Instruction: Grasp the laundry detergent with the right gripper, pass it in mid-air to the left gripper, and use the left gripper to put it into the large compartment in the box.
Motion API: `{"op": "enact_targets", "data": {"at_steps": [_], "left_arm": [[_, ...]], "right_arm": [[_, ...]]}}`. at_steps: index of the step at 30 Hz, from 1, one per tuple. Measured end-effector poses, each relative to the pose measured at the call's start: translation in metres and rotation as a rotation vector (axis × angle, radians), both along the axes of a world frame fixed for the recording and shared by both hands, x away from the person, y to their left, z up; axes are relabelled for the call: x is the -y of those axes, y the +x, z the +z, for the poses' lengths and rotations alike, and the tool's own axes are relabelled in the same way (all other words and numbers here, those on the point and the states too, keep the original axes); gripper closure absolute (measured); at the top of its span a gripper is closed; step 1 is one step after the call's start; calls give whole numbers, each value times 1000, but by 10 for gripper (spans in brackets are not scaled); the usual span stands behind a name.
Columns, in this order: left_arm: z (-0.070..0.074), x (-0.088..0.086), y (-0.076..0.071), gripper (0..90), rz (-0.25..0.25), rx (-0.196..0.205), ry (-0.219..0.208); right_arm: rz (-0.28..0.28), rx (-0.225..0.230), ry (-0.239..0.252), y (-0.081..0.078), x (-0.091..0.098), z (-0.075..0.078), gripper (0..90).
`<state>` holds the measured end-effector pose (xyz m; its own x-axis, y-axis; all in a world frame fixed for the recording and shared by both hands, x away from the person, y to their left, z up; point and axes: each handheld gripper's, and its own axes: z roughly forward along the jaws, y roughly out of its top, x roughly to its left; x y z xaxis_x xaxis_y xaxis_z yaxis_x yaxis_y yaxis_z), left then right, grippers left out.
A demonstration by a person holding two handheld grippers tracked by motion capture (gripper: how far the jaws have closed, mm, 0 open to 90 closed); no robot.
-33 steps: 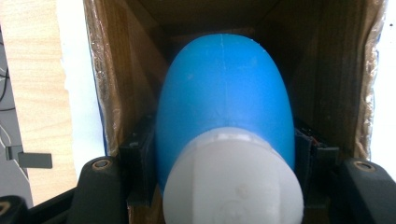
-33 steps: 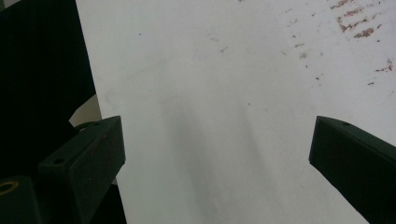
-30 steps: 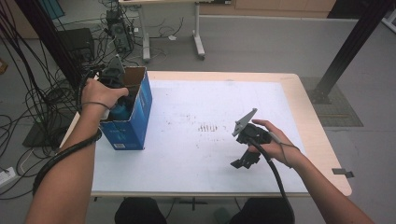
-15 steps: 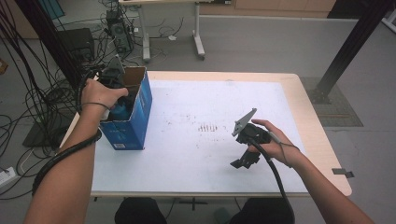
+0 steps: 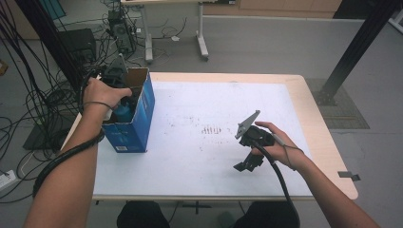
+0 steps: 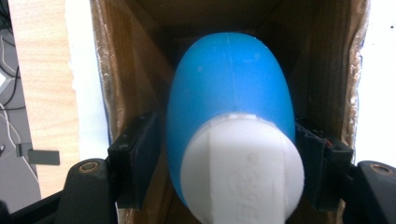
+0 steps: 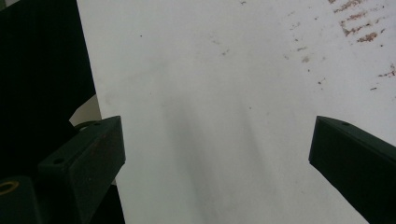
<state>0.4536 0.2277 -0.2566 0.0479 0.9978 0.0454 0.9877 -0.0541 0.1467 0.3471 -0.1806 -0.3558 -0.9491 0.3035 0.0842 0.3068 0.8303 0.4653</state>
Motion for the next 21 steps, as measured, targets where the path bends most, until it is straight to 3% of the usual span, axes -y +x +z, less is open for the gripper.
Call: {"op": "enact_targets", "data": {"at_steps": [8, 21], "left_arm": [[9, 2, 0, 297, -4, -5, 6], [31, 4, -5, 278, -10, 28, -5]], "right_arm": [[-4, -2, 2, 1, 1, 1, 35], [-1, 7, 6, 0, 1, 3, 35]]}}
